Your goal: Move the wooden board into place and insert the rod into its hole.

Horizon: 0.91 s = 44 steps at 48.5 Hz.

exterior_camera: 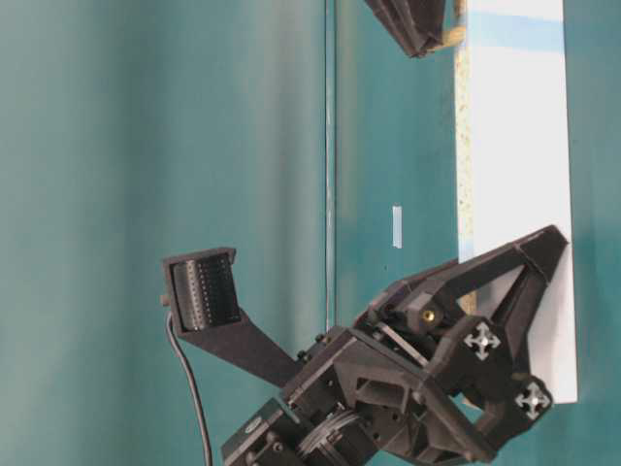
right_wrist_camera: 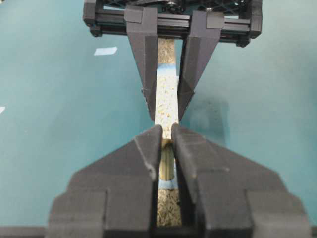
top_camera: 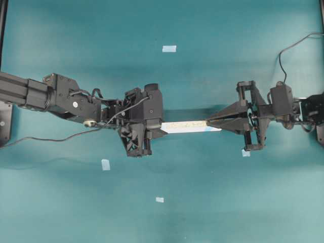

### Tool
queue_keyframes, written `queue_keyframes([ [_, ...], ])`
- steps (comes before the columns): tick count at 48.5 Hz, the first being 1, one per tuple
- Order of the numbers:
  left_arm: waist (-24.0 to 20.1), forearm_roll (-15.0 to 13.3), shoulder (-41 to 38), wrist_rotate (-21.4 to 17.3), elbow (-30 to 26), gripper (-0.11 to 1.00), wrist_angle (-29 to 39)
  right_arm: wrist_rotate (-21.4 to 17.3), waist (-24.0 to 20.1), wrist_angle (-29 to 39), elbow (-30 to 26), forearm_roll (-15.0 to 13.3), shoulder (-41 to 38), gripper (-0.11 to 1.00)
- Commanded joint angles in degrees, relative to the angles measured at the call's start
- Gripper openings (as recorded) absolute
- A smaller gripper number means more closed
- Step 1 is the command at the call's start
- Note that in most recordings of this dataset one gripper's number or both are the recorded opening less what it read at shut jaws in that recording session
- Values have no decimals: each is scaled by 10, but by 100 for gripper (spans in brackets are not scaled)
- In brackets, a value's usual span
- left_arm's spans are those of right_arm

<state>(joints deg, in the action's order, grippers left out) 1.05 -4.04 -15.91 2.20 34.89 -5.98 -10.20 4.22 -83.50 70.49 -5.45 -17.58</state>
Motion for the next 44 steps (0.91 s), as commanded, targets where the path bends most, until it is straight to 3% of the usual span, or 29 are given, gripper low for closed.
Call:
queue_keyframes([
  [1, 7, 1, 5, 4, -6, 22, -3, 1, 1, 1, 1, 2, 5, 10],
  [19, 8, 1, 5, 4, -5, 22, -3, -2, -2, 31, 11, 6, 5, 10],
  [31, 7, 1, 5, 4, -8, 22, -3, -7, -20, 115, 5, 6, 25, 10],
  [44, 7, 0, 7, 4, -8, 22, -3, -7, -24, 214, 33, 6, 112, 10],
])
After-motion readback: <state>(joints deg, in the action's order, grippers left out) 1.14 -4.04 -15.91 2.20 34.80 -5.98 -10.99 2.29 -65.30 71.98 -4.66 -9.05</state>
